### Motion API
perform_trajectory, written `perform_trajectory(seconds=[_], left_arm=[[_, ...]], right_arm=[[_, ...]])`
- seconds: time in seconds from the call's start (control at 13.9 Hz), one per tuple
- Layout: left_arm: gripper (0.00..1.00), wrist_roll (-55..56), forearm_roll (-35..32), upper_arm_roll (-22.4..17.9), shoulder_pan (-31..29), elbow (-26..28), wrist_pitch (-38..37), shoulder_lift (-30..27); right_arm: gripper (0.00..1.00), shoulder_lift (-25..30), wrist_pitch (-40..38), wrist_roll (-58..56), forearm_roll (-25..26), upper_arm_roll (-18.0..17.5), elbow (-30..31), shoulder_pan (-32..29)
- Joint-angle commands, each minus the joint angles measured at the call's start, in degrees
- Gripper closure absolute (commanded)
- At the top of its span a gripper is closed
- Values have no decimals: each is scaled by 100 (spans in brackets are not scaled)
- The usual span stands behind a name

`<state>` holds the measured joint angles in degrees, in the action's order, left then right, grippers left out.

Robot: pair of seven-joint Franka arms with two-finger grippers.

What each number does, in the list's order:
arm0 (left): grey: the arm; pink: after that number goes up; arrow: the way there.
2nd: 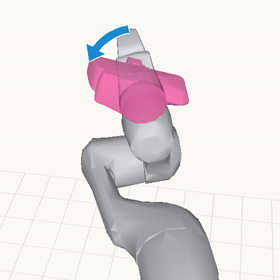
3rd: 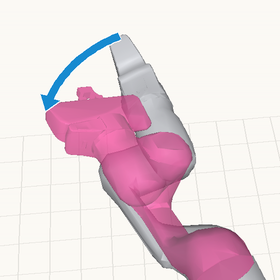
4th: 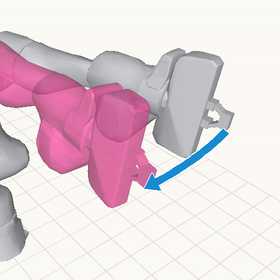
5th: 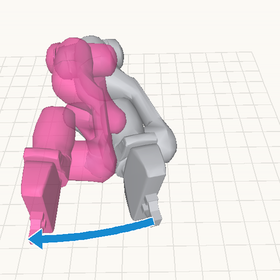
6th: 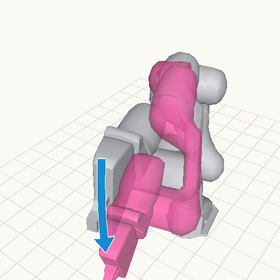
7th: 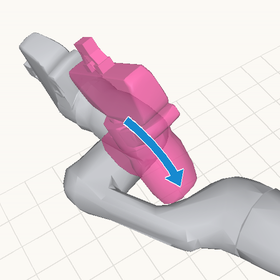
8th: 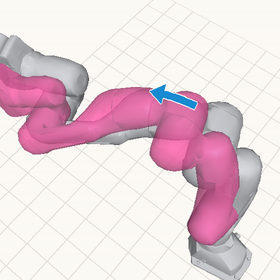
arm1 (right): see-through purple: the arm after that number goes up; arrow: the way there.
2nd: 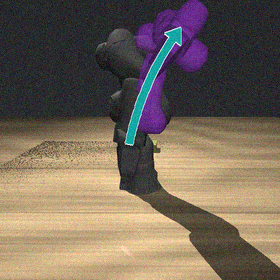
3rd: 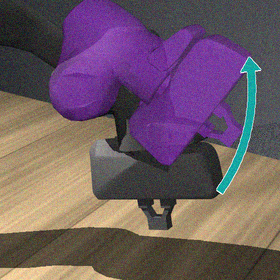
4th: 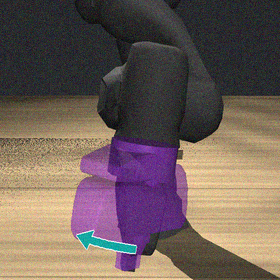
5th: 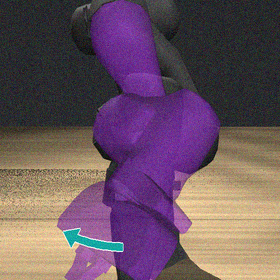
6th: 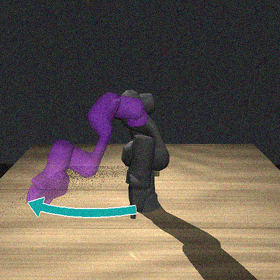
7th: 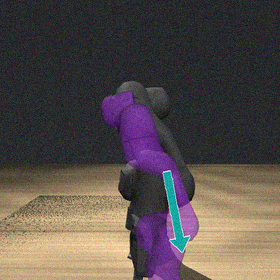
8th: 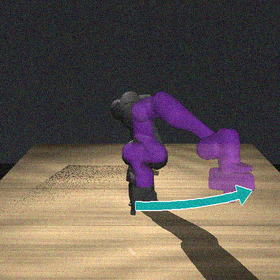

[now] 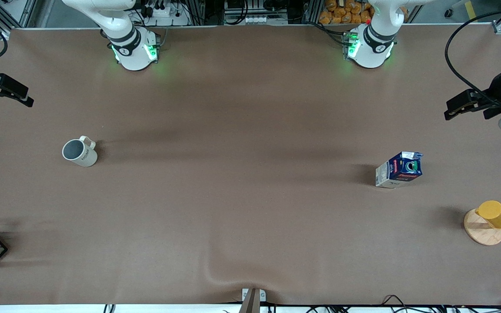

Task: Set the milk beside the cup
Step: 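Reach the right gripper to the white mug while the left gripper reaches the milk carton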

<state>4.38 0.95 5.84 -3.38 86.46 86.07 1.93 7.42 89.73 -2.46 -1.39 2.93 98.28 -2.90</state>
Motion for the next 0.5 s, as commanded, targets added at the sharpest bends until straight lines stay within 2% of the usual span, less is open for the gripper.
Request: perform_trajectory(seconds=[0.0, 0.14, 0.22, 0.36, 0.43], left_arm=[[0, 28, -121, 14, -22, -24, -169, -88], [0, 19, -208, -4, 22, -67, -169, -9], [0, 11, -505, 22, 39, -137, -169, 148], [0, -24, -692, 118, 179, -147, -160, 455], [0, 341, -658, 206, 276, -42, -91, 622]], right_arm=[[0, 137, 89, 106, -81, -30, 165, 52], [0, 137, 71, 114, -81, -30, 165, 53], [0, 137, 80, 106, -81, -30, 165, 53], [0, 111, 115, 105, -89, -30, 183, 62], [0, 93, 298, 105, -89, -30, 218, 53]])
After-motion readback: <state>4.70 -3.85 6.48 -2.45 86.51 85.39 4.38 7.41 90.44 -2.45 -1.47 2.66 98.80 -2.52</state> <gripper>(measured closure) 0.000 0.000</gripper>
